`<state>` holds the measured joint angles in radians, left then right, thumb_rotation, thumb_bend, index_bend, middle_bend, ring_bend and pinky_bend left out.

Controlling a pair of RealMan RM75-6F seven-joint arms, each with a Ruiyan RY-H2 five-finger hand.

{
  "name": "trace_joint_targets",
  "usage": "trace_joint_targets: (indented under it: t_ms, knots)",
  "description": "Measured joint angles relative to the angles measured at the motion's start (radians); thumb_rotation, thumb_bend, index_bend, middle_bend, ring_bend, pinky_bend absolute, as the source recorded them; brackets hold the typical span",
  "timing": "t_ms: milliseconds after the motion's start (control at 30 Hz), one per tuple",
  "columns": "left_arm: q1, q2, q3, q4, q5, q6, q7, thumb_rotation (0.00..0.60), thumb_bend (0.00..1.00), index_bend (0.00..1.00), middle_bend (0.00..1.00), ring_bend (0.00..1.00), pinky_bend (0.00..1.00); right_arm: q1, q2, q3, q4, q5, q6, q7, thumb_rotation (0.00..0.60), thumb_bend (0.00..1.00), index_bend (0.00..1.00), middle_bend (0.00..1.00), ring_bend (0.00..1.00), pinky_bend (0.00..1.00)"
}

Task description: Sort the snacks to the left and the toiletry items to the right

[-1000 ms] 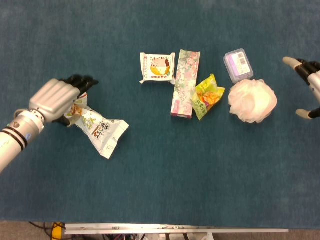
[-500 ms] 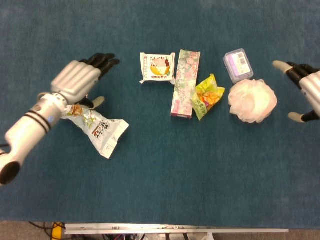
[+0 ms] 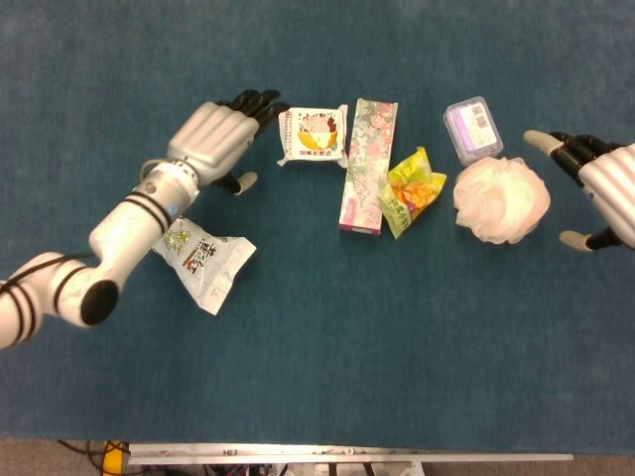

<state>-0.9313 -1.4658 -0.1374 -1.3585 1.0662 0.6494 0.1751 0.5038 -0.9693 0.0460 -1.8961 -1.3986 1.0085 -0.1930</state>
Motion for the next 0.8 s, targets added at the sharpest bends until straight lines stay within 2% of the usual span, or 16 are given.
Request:
trace_joint_targets:
  t_ms: [167, 333, 633, 800]
  knots:
    - [-0.049, -0.051, -0.007, 0.062, -0.11, -0.021, 0.085, 0.6, 0.32, 0.0, 0.0, 0.0, 0.14, -0.001, 0.002, 0.002, 0.007, -0.002, -0.001, 0.014, 0.6, 0.0, 0.01, 0.21, 0.26, 0.51]
    - [-0.098, -0.101, -0.002, 0.126, -0.221, -0.035, 0.165, 0.6, 0.32, 0.04, 0.0, 0.0, 0.05, -0.002, 0.003, 0.003, 0.017, -0.004, -0.001, 0.03, 0.6, 0.0, 0.01, 0.21, 0.26, 0.51]
    - [-0.167, -0.161, 0.018, 0.173, -0.367, -0.042, 0.262, 0.6, 0.28, 0.06, 0.0, 0.0, 0.02, -0.008, 0.007, 0.002, 0.033, -0.015, 0.001, 0.059, 0.6, 0.0, 0.01, 0.21, 0.26, 0.51]
    - [-0.195, -0.188, 0.029, 0.175, -0.411, -0.033, 0.295, 0.6, 0.27, 0.06, 0.0, 0.0, 0.02, -0.013, 0.009, 0.0, 0.042, -0.022, 0.004, 0.075, 0.6, 0.0, 0.01, 0.21, 0.26, 0.51]
